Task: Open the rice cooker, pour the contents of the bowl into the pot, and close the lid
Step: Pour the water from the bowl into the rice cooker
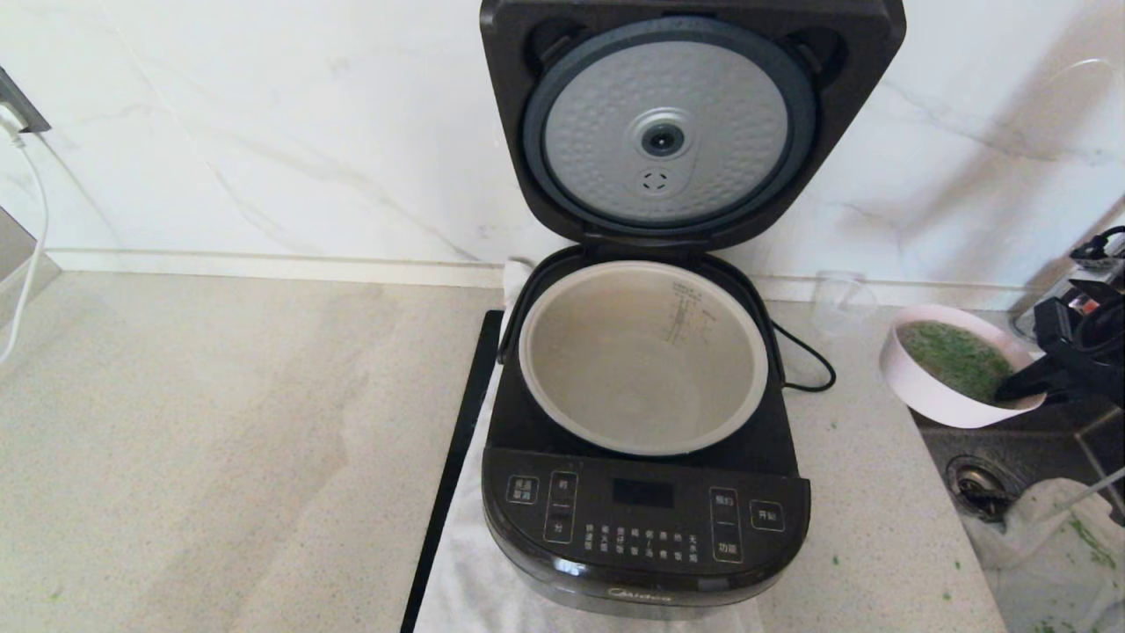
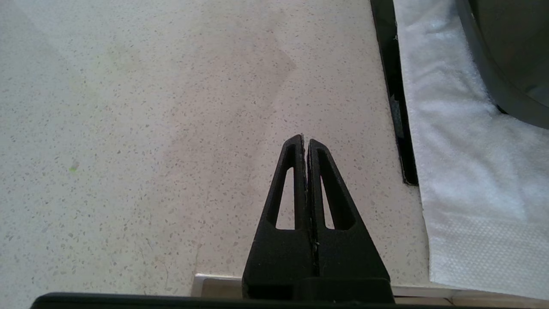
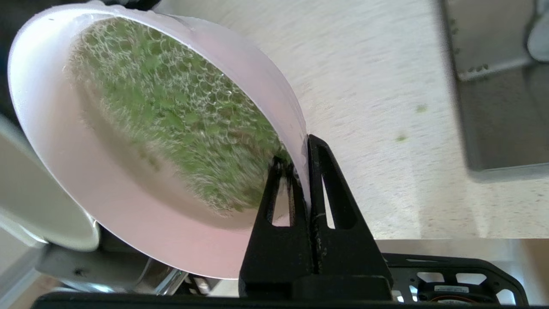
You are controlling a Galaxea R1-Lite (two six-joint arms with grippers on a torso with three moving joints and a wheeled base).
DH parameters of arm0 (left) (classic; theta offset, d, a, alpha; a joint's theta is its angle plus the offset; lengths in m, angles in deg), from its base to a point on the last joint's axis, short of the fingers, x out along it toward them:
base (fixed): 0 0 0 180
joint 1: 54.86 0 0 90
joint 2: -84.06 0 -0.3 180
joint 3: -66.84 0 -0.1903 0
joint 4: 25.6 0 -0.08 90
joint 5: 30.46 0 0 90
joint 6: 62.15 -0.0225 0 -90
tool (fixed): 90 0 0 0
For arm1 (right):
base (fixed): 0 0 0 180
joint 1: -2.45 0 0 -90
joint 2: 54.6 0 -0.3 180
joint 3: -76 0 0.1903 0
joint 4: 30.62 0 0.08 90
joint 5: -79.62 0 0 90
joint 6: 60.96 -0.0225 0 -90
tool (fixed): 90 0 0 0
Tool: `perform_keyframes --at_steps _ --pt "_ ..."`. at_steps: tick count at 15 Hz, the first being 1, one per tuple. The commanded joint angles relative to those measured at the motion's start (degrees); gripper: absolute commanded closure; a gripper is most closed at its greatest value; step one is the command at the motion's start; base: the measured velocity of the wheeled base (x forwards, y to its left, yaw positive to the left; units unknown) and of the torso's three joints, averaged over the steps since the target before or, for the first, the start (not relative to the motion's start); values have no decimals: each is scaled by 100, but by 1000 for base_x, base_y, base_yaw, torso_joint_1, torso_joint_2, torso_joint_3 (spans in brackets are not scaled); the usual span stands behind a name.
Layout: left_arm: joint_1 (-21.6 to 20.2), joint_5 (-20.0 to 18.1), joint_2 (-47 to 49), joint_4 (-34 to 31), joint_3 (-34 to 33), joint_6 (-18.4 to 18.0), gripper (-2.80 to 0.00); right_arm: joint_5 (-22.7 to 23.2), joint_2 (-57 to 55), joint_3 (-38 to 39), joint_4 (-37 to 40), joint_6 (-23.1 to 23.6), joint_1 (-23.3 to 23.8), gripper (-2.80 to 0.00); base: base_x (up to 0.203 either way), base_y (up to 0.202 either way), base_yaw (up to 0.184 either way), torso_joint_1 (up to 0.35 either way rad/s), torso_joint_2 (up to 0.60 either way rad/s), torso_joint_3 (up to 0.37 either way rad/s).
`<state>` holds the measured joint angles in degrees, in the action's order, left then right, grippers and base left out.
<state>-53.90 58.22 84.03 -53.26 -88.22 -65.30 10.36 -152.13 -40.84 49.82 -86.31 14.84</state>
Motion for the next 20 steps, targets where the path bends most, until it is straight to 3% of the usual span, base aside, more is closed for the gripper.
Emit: perform_keyframes --at_steps 1,8,13,20 --pt "0 0 -6 -2 1 -1 0 -155 267 -193 47 -282 -681 0 0 0 0 0 0 0" --pt "0 0 -6 -2 1 -1 0 -1047 212 -704 83 -903 -2391 0 0 0 0 0 0 0" --pt "0 0 1 -2 1 -1 0 -1084 17 -1667 550 -1063 -2960 0 0 0 0 0 0 0" --pt "0 0 -6 -2 1 -1 0 -1732 -410 -1717 104 -1356 -4015 0 0 0 0 0 0 0"
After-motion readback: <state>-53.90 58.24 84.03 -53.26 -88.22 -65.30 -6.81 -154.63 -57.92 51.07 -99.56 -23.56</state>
